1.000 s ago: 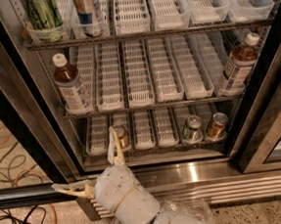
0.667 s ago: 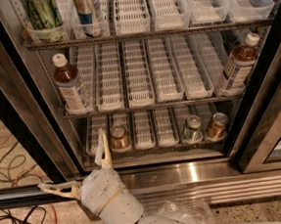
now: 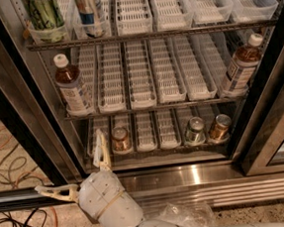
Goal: Pick blue plastic bottle from middle shelf of fridge
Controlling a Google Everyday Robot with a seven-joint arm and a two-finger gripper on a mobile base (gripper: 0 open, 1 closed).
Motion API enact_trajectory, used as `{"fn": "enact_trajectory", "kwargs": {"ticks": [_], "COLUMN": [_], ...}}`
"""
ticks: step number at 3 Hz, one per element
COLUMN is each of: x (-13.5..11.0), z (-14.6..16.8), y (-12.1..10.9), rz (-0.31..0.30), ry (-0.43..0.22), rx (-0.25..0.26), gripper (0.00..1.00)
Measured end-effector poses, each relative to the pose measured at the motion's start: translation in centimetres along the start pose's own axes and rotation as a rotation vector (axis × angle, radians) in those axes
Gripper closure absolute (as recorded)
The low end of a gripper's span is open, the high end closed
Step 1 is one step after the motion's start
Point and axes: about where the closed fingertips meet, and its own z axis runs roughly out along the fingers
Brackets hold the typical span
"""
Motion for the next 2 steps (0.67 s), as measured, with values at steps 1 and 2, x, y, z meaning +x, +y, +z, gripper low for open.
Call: {"fn": "enact_trajectory", "kwargs": {"ticks": [1,2], "x": [0.2,3.5], "z": [0.2,1.3], "y": [0.4,1.1], "rz": [0.021,0.075], "ry": [-0.014,0.004], "rx": [0.028,0.123], "gripper": [0.00,0.00]}}
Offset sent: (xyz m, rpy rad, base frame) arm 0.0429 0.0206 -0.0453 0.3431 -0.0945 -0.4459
